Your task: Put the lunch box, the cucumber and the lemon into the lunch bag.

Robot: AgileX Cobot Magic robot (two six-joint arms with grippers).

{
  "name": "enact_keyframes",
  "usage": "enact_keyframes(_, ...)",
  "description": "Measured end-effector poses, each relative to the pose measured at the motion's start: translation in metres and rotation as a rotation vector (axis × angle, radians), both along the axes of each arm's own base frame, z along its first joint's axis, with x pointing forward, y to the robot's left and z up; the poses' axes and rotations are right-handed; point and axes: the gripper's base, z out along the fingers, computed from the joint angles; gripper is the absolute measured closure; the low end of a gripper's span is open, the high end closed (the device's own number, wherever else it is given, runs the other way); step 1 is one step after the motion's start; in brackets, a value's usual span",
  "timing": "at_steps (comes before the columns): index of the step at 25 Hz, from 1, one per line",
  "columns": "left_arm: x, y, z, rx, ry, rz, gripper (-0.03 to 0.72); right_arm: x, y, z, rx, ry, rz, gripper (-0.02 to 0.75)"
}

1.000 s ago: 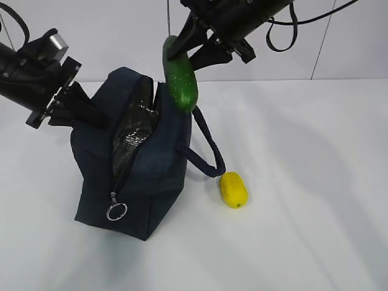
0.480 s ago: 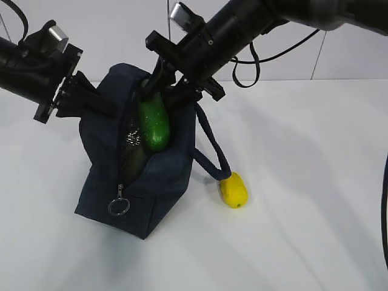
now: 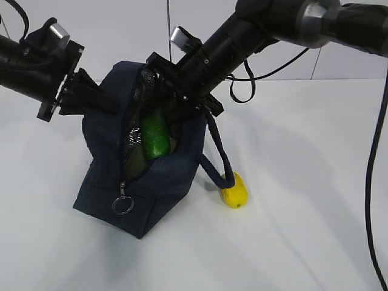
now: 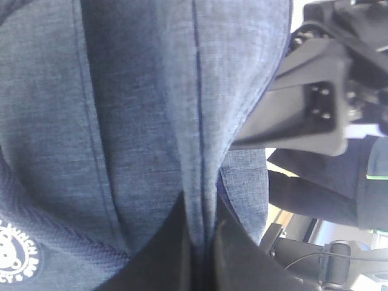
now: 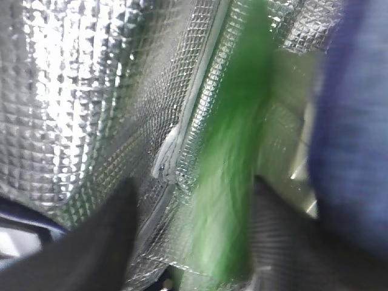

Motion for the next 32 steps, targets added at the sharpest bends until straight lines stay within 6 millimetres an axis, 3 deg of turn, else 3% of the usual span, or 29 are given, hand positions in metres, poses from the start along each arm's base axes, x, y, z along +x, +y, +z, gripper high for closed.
enact_keyframes(7, 0.000, 0.000, 0.000, 0.000, 0.000, 0.000, 0.687, 0.000, 0.001, 0.001, 0.012, 0.005, -0.002, 0.250)
enact_keyframes(15, -0.002, 0.003, -0.005, 0.070, -0.007, -0.035, 0.687, 0.002, -0.004, 0.013, 0.035, -0.056, 0.021, 0.263)
enact_keyframes(21, -0.001, 0.009, -0.011, 0.161, -0.030, -0.042, 0.687, -0.007, -0.018, 0.054, -0.067, -0.184, 0.013, 0.365)
enact_keyframes(24, -0.001, 0.010, -0.012, 0.171, -0.035, -0.041, 0.687, -0.015, -0.031, 0.079, -0.200, -0.283, -0.012, 0.377)
enact_keyframes(28, 0.000, 0.010, -0.013, 0.181, -0.042, -0.034, 0.687, -0.031, -0.045, 0.118, -0.253, -0.379, -0.048, 0.381)
enact_keyframes(32, 0.000, 0.012, -0.014, 0.203, -0.049, -0.038, 0.687, -0.048, -0.055, 0.139, -0.310, -0.434, -0.064, 0.382)
